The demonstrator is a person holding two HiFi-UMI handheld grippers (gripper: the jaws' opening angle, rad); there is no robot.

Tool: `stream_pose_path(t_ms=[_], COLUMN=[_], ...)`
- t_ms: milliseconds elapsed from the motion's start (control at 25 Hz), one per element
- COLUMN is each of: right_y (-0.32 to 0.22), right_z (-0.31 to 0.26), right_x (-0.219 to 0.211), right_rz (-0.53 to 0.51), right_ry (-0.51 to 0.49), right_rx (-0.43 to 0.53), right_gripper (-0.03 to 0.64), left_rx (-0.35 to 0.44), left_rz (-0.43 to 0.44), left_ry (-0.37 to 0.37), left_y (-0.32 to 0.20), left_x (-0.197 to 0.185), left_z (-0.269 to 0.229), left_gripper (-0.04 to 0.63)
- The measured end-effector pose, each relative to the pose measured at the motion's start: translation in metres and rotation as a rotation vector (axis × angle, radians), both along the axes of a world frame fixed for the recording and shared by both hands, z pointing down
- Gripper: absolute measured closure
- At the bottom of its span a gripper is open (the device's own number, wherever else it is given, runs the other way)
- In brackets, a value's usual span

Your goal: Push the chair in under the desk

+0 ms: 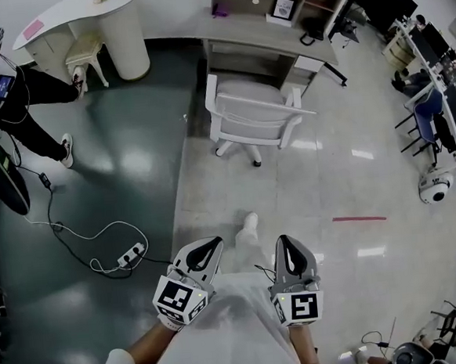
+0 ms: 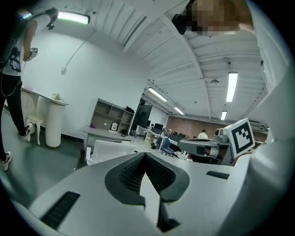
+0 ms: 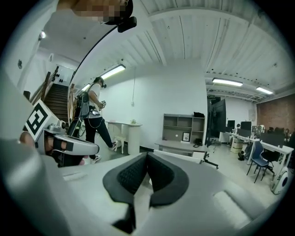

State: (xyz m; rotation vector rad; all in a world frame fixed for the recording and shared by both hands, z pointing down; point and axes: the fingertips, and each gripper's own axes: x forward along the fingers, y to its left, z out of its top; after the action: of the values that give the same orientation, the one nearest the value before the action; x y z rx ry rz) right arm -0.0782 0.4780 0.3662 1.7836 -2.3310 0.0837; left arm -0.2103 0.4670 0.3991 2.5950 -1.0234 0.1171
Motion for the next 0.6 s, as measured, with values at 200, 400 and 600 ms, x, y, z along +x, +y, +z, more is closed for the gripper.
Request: stream_pose_path(t_ms=[200, 400, 600], right_y=[-0.037, -0.084, -0.159], right_z=[0.007, 0.018, 0.020], right_x=[0.000, 0.016, 0.051], right_rz=[-0.020, -0.040, -0.064], right_ry=[-0.003, -0.027, -0.053], right_rx=[-0.005, -0.015, -0.027], right_gripper=[0.604, 0.604, 0.604], left_rx=[0.002, -0.010, -0.009], left_rz=[0.004, -0.019, -0.016], left_ry=[-0.023, -0.041, -0.074], left_y=[-0.033, -0.078, -0.148], left_x=[0.004, 0.018, 0.055], left_z=[0.003, 0.006, 0.001], left_gripper=[0.588, 0.588, 0.588])
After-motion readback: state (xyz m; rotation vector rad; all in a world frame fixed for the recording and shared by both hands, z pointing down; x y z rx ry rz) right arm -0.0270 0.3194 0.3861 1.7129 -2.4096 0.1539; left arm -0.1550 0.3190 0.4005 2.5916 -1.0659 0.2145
